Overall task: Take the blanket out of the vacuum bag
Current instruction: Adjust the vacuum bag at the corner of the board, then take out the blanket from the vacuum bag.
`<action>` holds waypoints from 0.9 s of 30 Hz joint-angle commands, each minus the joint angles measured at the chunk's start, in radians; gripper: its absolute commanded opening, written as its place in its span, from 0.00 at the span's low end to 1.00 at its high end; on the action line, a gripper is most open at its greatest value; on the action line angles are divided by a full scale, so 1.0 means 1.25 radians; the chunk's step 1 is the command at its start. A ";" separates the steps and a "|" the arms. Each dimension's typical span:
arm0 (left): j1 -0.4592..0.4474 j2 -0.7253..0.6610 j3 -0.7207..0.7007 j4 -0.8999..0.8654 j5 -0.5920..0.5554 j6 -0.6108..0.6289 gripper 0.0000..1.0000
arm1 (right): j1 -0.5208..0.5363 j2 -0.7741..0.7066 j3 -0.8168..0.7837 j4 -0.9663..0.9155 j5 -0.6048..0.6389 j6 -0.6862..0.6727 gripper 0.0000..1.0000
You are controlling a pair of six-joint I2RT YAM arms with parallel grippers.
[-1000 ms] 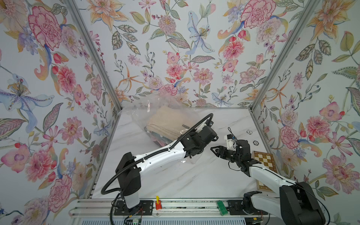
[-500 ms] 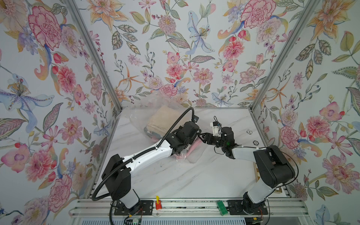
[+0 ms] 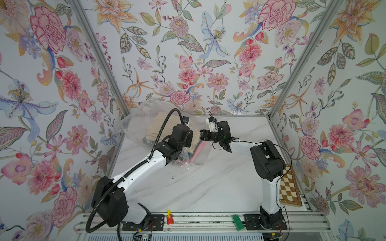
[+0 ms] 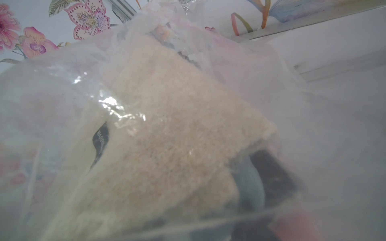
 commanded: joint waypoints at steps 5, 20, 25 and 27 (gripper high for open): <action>0.121 -0.108 -0.120 0.085 0.017 -0.083 0.00 | 0.052 0.092 0.187 -0.139 -0.023 -0.033 0.58; 0.208 -0.141 -0.175 0.140 0.102 -0.094 0.00 | 0.056 0.064 0.189 -0.210 0.043 -0.007 0.59; 0.208 -0.125 -0.185 0.193 0.164 -0.090 0.00 | 0.051 -0.048 0.057 -0.185 0.034 0.000 0.60; 0.208 -0.118 -0.183 0.205 0.180 -0.094 0.00 | 0.064 -0.081 0.029 -0.175 0.033 0.005 0.61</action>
